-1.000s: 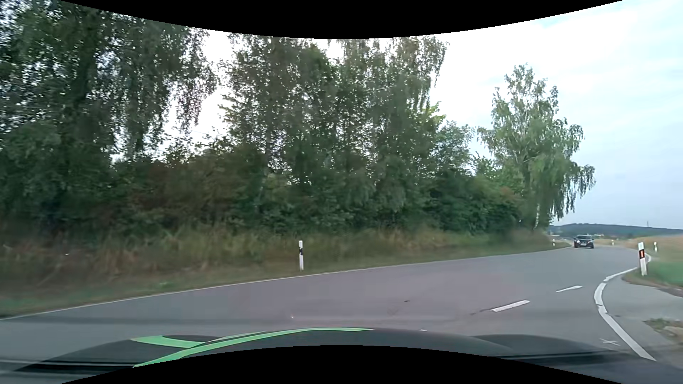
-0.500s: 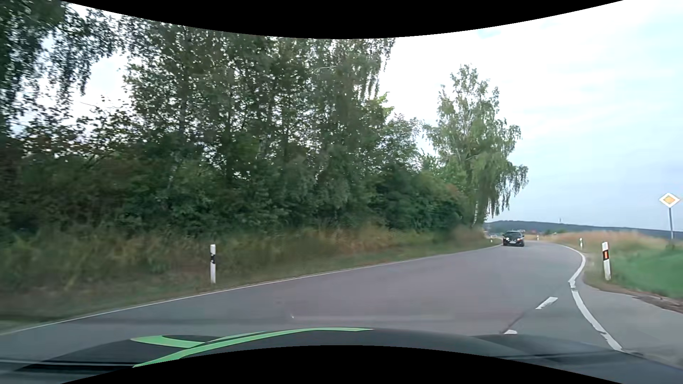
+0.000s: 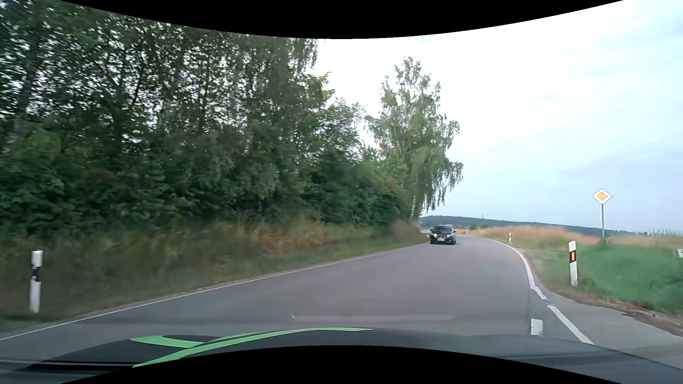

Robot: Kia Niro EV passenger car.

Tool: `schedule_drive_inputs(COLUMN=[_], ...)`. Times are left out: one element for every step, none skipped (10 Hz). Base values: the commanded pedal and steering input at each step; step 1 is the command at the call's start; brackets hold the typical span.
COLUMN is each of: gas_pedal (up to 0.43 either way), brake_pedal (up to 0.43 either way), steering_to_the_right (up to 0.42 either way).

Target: Follow the waypoints while adhering to traffic rules and regulations

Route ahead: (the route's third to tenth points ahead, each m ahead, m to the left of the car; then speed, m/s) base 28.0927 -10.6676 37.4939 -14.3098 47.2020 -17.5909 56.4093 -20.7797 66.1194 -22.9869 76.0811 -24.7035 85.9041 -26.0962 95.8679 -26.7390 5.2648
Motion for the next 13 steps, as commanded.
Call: schedule_drive_inputs(gas_pedal=[0.157,0.157,0.157,0.157,0.169,0.177,0.189,0.197,0.209,0.22,0.228,0.228,0.248], brake_pedal=[0.0,0.0,0.0,0.0,0.0,0.0,0.0,0.0,0.0,0.0,0.0,0.0,0.0], steering_to_the_right=[0.329,0.322,0.315,0.307,0.292,0.27,0.237,0.208,0.186,0.168,0.146,0.123,0.101])
